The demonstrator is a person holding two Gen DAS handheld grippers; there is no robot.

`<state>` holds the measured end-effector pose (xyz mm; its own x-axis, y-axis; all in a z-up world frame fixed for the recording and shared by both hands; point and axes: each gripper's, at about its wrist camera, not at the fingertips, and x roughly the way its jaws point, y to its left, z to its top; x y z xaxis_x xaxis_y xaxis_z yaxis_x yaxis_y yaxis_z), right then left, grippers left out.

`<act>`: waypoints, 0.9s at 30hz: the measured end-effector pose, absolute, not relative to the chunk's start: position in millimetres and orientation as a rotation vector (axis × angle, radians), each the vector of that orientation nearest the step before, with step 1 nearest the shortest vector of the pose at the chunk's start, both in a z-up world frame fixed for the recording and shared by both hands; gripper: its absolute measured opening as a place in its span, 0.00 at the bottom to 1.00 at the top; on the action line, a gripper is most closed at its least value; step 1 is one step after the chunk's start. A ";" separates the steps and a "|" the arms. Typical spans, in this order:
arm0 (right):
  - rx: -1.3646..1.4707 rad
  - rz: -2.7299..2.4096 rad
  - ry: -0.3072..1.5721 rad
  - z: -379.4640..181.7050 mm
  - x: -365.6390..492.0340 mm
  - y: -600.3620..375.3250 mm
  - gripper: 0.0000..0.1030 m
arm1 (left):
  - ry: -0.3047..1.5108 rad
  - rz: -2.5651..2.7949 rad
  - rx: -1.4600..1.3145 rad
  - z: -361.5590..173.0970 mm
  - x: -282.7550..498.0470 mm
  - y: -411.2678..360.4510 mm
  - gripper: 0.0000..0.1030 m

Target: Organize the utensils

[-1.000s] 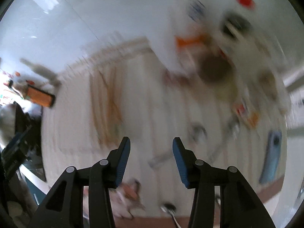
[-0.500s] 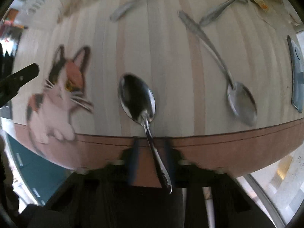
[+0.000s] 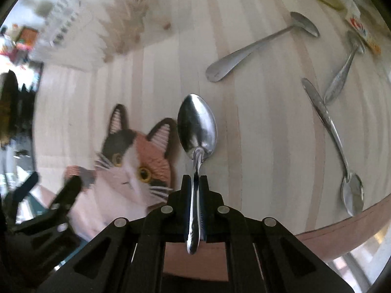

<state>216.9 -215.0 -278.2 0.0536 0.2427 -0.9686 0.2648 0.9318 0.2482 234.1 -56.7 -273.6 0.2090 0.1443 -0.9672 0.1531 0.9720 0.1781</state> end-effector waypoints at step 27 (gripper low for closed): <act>0.494 -0.209 1.483 -277.2 120.5 -385.9 0.08 | 1.465 -0.219 0.267 -318.4 237.1 -134.3 0.04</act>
